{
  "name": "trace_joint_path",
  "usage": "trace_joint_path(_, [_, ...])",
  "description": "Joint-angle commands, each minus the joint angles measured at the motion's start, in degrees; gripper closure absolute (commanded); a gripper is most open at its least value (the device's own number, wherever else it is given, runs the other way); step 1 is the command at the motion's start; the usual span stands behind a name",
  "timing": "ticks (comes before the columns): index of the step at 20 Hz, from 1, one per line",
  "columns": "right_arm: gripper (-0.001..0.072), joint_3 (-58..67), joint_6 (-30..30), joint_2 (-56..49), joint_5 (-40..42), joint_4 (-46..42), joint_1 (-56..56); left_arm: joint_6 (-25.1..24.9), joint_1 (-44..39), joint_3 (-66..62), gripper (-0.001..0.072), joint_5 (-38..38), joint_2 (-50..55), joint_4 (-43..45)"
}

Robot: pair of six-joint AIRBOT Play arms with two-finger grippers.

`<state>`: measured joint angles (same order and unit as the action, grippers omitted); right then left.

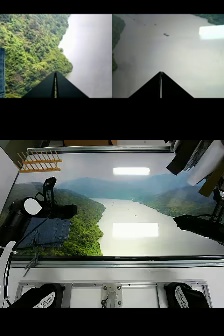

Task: Fold the clothes and pants, and hang the long-sleeved shirts on hangers.

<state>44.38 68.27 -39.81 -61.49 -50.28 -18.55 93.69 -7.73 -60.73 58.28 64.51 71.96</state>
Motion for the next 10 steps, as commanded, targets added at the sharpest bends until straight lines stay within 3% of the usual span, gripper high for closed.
trace_joint_path(1, [0.0675,0.0,0.0,0.0,0.0,-0.1,0.1,0.0,0.0,0.1,0.0678,-0.1,0.1,0.0])
trace_joint_path(8, [0.0675,-0.1,0.0,0.0,0.0,0.0,0.1,-0.2,0.0,0.1,0.0677,-0.1,1.5,0.2])
trace_joint_path(9, [0.0675,-0.1,0.0,0.0,0.0,0.0,0.1,-1.3,0.5,0.0,0.0649,-0.9,1.4,1.2])
trace_joint_path(10, [0.0675,-0.1,0.0,0.0,0.0,0.0,0.1,-3.6,1.2,-0.6,0.0288,-0.3,1.4,2.8])
